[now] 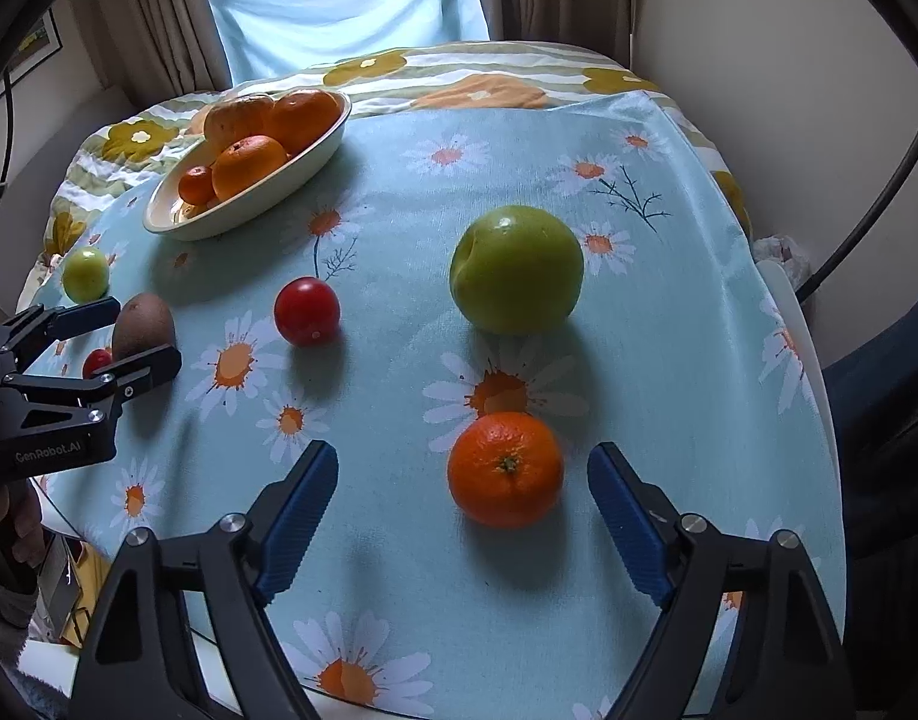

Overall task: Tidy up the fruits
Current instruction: 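Withdraw both tools from the bowl toward the kiwi and tomatoes, then grasp the brown kiwi with the left tool while the right tool grasps the orange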

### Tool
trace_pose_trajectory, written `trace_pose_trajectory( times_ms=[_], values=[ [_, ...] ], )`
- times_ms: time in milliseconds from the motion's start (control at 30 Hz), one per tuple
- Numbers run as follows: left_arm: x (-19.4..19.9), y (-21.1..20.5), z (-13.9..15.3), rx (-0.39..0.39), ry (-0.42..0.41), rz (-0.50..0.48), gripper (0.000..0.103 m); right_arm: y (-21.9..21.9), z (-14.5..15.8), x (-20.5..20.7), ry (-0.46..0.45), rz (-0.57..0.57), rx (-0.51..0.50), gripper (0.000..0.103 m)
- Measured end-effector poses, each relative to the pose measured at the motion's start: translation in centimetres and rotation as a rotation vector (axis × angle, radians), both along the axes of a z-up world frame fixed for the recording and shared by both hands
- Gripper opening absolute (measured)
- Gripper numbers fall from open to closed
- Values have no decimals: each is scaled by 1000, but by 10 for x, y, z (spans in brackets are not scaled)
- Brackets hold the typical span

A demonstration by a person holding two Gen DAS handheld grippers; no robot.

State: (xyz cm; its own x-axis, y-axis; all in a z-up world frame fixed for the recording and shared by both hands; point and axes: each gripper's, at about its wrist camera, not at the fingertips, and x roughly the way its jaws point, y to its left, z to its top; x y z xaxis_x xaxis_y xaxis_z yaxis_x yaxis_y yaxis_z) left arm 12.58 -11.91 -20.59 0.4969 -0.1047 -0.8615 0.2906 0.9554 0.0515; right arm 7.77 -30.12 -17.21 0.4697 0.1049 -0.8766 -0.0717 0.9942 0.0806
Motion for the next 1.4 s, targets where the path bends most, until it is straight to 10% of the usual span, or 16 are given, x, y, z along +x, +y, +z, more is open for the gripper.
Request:
trace_pose_trajectory(
  times_ms=[200,1033,1400],
  values=[
    [2,0,-3,21,14,10,67,-2,-2,-2,11,-19,-7,75],
    [-5,3,7,-17,12,34,64,-7,-5,0,14,-22,-43,36],
    [-14,11,35,-46,-20,66,64,-1,10,1,-7,20,-31,35]
  ],
)
